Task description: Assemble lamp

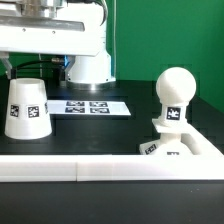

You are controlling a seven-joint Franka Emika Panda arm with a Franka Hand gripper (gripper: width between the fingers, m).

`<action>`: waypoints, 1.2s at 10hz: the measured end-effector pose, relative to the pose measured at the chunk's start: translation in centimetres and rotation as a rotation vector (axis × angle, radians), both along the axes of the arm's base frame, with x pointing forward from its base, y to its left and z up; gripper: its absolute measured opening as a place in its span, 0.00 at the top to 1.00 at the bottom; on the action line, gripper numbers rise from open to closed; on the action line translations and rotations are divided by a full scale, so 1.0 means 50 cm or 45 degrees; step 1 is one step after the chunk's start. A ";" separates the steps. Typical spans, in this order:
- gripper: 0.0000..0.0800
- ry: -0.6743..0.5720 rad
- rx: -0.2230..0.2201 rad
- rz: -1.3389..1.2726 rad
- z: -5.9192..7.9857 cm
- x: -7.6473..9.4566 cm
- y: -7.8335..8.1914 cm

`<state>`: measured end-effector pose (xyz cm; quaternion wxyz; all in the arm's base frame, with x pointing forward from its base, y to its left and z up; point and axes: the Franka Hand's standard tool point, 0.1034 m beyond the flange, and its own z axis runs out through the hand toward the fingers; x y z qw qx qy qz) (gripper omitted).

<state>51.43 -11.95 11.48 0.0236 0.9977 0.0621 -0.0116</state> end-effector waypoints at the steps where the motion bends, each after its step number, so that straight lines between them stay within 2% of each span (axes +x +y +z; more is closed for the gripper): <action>1: 0.13 -0.034 0.001 -0.002 0.003 -0.018 0.003; 3: 0.13 -0.058 0.003 -0.007 -0.007 -0.058 0.007; 5: 0.13 -0.055 0.000 -0.006 -0.022 -0.077 0.006; 8: 0.13 -0.036 -0.006 0.013 -0.048 -0.086 0.022; 12: 0.13 -0.001 -0.010 0.024 -0.073 -0.098 0.025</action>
Offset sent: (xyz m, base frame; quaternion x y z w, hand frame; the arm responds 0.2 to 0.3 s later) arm -0.0279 -0.0001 -0.0075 0.0067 0.0348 0.0036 0.9994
